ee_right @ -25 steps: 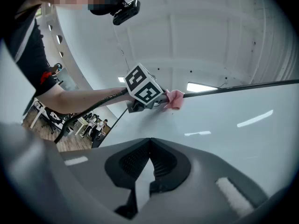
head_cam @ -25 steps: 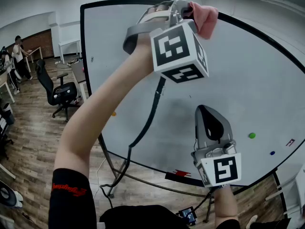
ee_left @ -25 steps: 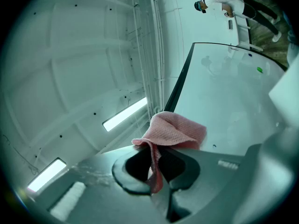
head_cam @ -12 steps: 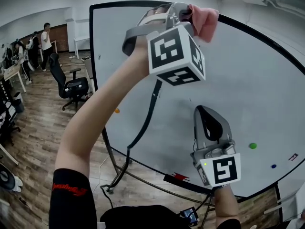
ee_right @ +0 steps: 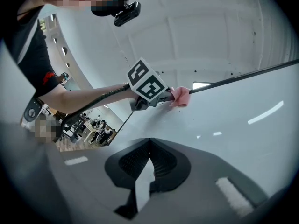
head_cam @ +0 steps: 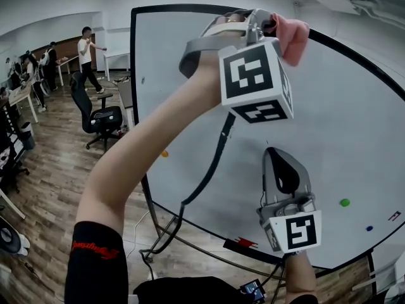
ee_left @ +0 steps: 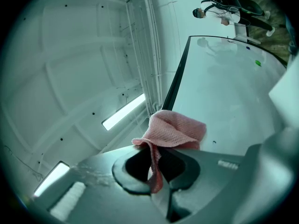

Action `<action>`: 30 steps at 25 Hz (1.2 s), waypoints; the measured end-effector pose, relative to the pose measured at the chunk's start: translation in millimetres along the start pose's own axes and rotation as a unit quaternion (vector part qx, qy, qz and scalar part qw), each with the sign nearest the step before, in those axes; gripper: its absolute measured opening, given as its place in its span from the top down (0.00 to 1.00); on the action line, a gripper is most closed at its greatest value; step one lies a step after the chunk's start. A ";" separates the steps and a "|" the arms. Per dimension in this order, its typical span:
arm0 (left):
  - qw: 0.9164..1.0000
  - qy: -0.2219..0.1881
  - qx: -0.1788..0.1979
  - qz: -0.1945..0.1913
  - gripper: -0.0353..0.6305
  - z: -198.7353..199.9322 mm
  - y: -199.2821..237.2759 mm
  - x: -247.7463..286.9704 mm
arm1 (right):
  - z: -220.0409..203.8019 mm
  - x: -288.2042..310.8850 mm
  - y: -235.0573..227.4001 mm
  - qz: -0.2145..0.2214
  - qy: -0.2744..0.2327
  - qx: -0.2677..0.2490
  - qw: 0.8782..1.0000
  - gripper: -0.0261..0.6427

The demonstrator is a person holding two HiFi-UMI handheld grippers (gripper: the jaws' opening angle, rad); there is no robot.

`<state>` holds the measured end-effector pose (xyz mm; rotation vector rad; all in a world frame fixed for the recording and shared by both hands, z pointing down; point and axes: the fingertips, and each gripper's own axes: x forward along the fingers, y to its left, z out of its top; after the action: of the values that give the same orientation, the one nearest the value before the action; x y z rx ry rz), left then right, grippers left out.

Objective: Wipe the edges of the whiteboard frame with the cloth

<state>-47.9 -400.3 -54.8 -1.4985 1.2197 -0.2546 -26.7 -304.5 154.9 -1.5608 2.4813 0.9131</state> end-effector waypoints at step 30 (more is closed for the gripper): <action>0.999 -0.032 -0.009 -0.029 0.91 -44.2 16.5 -4.4 | 4.1 25.1 40.0 -0.056 0.043 -0.031 0.997 0.96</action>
<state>-90.5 -420.7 -51.2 -1.5485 1.1308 -0.2325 -73.5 -310.1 160.2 -1.7740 2.4137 0.9354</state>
